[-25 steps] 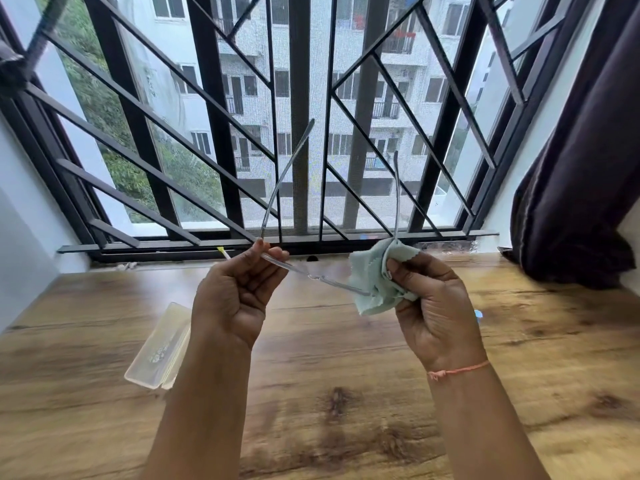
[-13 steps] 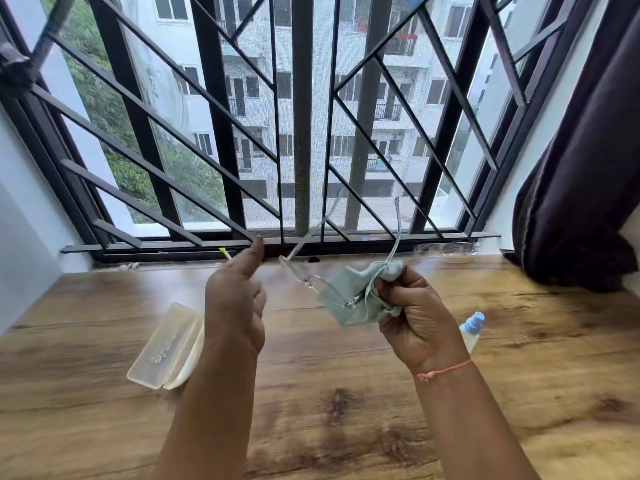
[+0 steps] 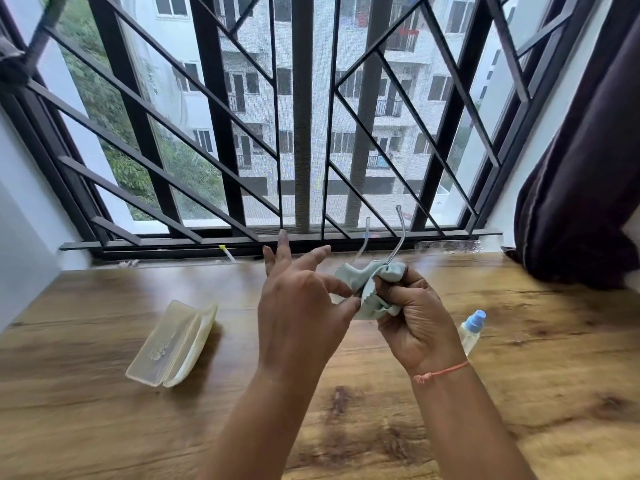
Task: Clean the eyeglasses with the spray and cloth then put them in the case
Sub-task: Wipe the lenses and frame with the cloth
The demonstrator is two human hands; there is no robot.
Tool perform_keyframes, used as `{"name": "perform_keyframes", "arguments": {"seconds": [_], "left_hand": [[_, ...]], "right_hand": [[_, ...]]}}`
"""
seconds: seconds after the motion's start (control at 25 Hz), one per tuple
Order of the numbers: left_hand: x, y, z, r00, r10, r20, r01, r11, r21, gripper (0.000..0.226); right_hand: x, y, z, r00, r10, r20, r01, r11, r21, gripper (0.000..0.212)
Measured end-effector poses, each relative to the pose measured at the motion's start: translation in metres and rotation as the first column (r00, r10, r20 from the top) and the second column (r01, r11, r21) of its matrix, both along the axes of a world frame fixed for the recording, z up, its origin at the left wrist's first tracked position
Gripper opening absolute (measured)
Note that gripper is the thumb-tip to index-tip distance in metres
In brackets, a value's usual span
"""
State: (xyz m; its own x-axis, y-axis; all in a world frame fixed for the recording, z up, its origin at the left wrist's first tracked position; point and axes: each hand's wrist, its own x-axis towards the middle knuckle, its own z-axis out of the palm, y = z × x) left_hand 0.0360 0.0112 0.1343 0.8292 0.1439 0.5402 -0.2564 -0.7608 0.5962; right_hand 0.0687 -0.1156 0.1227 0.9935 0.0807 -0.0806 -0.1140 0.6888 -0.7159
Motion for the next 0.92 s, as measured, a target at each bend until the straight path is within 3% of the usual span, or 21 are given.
{"name": "perform_keyframes", "arguments": {"seconds": [0.24, 0.44, 0.6, 0.8, 0.92], "left_hand": [[-0.003, -0.002, -0.002, 0.988, -0.073, 0.137, 0.066, 0.996, 0.053, 0.009], [0.000, 0.009, 0.000, 0.956, -0.105, 0.274, 0.071, 0.989, 0.132, 0.006], [0.004, 0.025, -0.001, 0.910, -0.174, 0.376, 0.085, 0.967, 0.241, 0.007], [0.010, 0.040, -0.002, 0.843, -0.254, 0.474, 0.105, 0.942, 0.319, 0.010], [0.011, 0.044, -0.003, 0.825, -0.269, 0.497, 0.106, 0.938, 0.331, 0.009]], "right_hand": [[0.002, -0.008, 0.006, 0.997, -0.064, 0.048, 0.066, 0.997, -0.036, 0.019], [0.005, -0.024, 0.016, 0.990, -0.136, 0.036, 0.135, 0.990, 0.045, 0.015], [0.006, -0.035, 0.021, 0.990, -0.142, -0.001, 0.141, 0.986, 0.084, 0.040], [0.004, -0.047, 0.025, 0.997, -0.075, -0.011, 0.076, 0.996, 0.055, 0.017], [0.003, -0.053, 0.027, 0.994, -0.105, -0.035, 0.105, 0.994, 0.010, 0.045]]}}
